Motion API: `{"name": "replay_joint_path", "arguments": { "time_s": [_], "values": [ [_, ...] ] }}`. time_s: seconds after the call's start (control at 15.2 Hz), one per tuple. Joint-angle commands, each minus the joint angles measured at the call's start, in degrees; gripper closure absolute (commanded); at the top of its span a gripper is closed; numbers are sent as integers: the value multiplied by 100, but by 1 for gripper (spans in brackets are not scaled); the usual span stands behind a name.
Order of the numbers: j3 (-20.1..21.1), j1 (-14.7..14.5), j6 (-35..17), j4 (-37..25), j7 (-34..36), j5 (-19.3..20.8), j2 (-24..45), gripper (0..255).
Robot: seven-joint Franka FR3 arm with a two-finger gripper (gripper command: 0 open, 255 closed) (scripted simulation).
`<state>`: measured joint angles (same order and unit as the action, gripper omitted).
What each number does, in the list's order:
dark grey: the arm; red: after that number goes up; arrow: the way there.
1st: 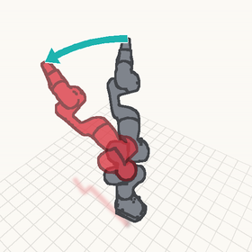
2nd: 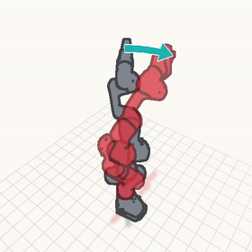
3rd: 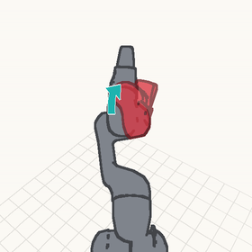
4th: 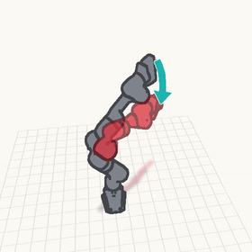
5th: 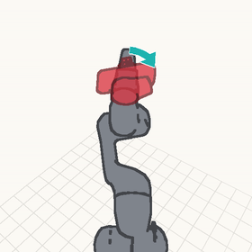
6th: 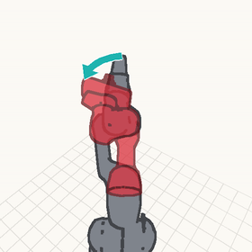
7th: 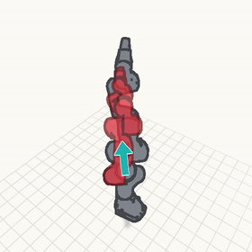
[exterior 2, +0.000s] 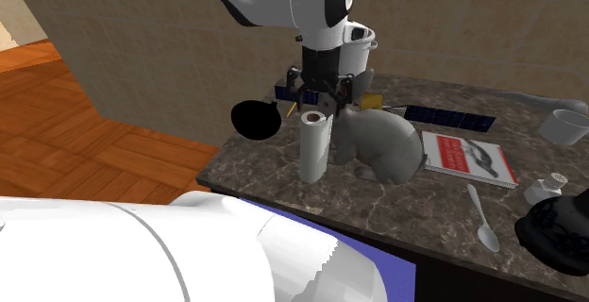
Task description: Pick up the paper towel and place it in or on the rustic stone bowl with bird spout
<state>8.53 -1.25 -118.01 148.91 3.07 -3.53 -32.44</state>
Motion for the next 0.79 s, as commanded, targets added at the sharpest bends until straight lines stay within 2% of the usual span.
{"name": "replay_joint_path", "arguments": {
  "time_s": [0.0,0.2,0.66,0.73],
  "values": [
    [19,-5,-186,115,16,-11,63,0],
    [34,-2,-417,253,19,-13,157,0],
    [34,-2,-415,252,19,-13,157,0],
    [34,-2,-415,252,19,-13,157,255]
  ]
}}
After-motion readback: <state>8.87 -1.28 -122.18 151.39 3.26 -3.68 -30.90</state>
